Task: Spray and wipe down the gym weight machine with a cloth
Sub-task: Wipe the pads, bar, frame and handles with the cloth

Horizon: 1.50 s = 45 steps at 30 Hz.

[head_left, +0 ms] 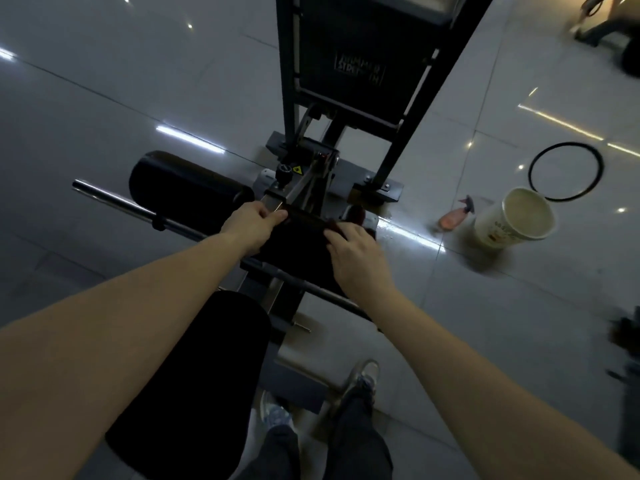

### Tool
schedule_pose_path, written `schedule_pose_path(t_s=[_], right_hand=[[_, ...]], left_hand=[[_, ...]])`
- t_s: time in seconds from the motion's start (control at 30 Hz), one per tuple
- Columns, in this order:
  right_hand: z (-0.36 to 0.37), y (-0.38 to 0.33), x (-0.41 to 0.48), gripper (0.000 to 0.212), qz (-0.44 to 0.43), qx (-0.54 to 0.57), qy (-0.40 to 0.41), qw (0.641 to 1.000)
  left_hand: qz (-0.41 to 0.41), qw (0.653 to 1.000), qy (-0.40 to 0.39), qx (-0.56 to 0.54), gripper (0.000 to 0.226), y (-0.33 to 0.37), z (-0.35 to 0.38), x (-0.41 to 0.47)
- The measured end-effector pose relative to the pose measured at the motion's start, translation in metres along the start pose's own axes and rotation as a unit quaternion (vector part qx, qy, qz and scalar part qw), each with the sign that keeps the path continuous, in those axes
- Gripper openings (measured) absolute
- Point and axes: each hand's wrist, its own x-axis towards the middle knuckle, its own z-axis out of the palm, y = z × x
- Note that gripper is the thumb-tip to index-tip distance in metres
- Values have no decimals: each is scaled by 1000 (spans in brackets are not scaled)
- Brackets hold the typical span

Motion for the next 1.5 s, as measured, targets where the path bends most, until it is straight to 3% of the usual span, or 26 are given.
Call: schedule_pose_path(t_s=[0.1,0.23,0.33,0.47,0.6,0.67,0.77,0.83,0.93,0.97,1.03,1.13,1.23,1.37,1.5], right_hand=[[-6,26,-26,26,-8,-53,9,999],[6,2,7,18,70,-72,13,995],[29,-46,62,20,87,-16,-1,996],[33,-82,98,25,44,117,-40,991],[2,-31,48,29,11,93,-29,995],[-16,15,15,29,73,53,-33,995],[-44,74,-26,24,190,1,-125,974],[-58,82,-40,18,262,56,-85,960],[-69,65,-26,17,355,212,43,910],[-70,56,-18,15,354,232,58,904],[-64,42,-8,15,301,204,45,930],[-49,25,-8,38,218,127,-67,965],[-33,27,-10,80,202,59,-187,960],[-22,43,-5,101,185,53,-217,957],[-19,57,2,107,224,164,-212,937]], left_hand=[[-6,1000,-20,-20,45,1,-3,1],[-7,1000,-24,-6,43,3,-2,-1],[-1,999,-3,43,38,4,3,-2],[6,997,-2,73,12,-1,3,3],[7,999,-12,36,37,-1,-1,2],[-1,999,-21,25,44,2,-3,0],[-3,999,-31,18,46,3,-6,-3],[2,999,-31,16,46,5,-7,-7],[6,1000,-18,20,45,9,-6,-16],[9,1000,-2,30,45,10,-6,-20],[25,998,45,37,44,9,-2,-30],[71,994,79,-20,36,-8,-1,-47],[87,995,45,-21,27,-31,-7,-50],[71,997,-9,-33,46,-40,-8,-44],[73,996,47,17,45,-24,1,-45]])
